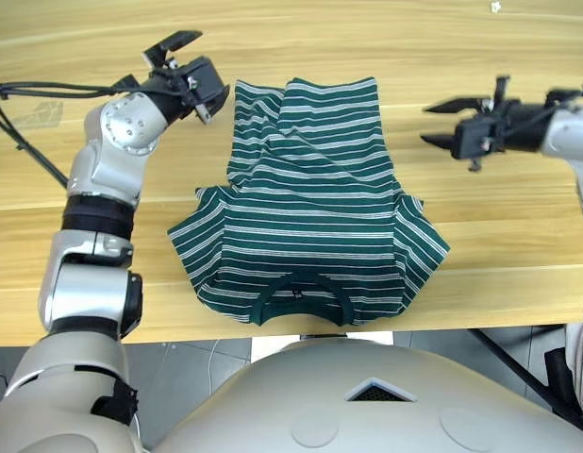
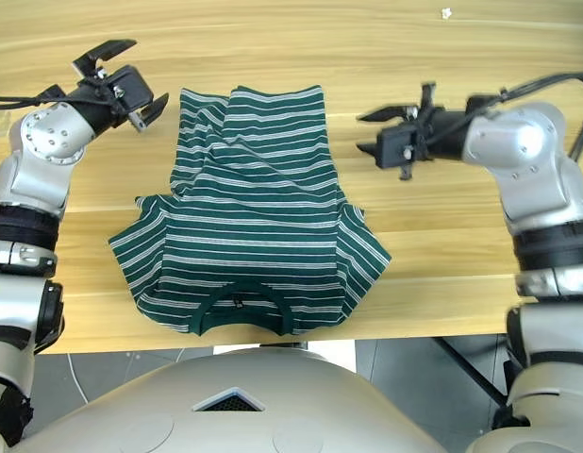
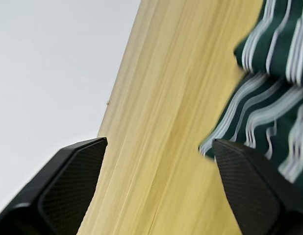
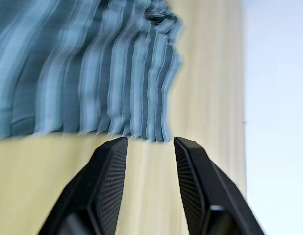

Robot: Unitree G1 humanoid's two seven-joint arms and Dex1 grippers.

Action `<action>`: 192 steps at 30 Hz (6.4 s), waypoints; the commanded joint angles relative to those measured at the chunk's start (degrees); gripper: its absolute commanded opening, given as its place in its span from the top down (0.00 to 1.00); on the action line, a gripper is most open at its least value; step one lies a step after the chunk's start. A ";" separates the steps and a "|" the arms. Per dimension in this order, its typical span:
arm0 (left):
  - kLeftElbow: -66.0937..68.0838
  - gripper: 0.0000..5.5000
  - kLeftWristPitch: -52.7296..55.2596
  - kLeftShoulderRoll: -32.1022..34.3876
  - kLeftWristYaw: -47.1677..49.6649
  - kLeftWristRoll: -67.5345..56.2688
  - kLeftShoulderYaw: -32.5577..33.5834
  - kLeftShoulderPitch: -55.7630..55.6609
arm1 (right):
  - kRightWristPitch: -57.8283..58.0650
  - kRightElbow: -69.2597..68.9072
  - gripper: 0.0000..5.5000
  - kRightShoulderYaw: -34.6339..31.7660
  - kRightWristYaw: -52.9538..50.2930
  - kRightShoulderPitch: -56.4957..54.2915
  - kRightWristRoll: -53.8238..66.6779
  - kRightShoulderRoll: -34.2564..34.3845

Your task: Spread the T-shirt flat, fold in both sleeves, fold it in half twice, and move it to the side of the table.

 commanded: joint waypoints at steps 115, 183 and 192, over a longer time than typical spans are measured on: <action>-71.02 0.99 26.90 -19.77 13.79 -43.38 21.12 76.01 | -4.37 -9.96 0.69 -23.09 -42.02 21.92 18.15 27.65; -77.63 0.82 14.25 -19.38 13.14 -32.06 20.70 72.02 | 50.46 -36.27 0.57 -26.35 -6.13 58.31 41.28 0.38; -75.86 0.82 14.10 -20.41 12.99 -30.49 19.99 71.61 | 49.89 -36.21 0.82 -26.34 -3.90 58.81 40.16 0.69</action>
